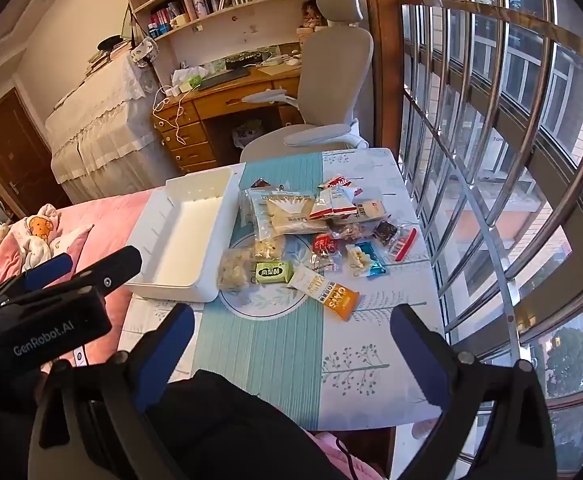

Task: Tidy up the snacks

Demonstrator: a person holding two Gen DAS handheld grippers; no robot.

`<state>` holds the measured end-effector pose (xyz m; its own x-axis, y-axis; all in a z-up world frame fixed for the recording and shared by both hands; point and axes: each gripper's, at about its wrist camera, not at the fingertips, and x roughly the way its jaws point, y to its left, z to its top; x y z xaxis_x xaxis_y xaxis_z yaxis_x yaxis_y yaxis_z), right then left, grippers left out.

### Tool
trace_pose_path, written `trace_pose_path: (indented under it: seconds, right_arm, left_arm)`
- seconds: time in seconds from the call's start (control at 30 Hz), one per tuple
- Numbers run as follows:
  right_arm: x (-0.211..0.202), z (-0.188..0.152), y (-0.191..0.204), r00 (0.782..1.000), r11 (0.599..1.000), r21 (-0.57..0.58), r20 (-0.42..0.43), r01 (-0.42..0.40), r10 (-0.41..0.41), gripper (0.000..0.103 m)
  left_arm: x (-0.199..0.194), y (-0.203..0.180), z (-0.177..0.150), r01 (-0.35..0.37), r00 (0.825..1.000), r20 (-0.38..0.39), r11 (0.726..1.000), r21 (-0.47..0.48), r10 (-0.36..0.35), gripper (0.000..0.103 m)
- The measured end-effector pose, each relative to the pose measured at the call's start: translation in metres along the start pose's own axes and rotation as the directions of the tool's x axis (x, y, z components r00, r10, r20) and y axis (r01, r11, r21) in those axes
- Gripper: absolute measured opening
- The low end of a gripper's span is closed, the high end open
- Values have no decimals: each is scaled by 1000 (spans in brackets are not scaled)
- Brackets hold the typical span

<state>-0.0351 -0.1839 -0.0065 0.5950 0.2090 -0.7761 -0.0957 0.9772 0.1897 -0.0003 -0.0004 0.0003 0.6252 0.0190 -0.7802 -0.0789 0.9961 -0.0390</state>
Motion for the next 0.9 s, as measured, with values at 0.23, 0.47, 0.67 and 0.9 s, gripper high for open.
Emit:
trace_pose_path:
  seconds: [0.23, 0.47, 0.67, 0.9]
  right_arm:
    - [3, 3, 1, 1000, 1000, 1, -5, 0, 0, 99]
    - [5, 4, 1, 1000, 1000, 4, -9, -1, 1, 99]
    - [7, 5, 1, 1000, 1000, 6, -14, -2, 3, 99]
    - [10, 6, 2, 1000, 1000, 10, -17, 5, -5, 99]
  left_arm:
    - [0, 0, 0, 2, 1000, -6, 1000, -1, -2, 103]
    - [0, 0, 0, -1, 1000, -8, 1000, 0, 1, 103]
    - [0, 0, 0, -7, 1000, -11, 1000, -2, 7, 103]
    - [2, 7, 2, -5, 1000, -17, 1000, -4, 5, 103]
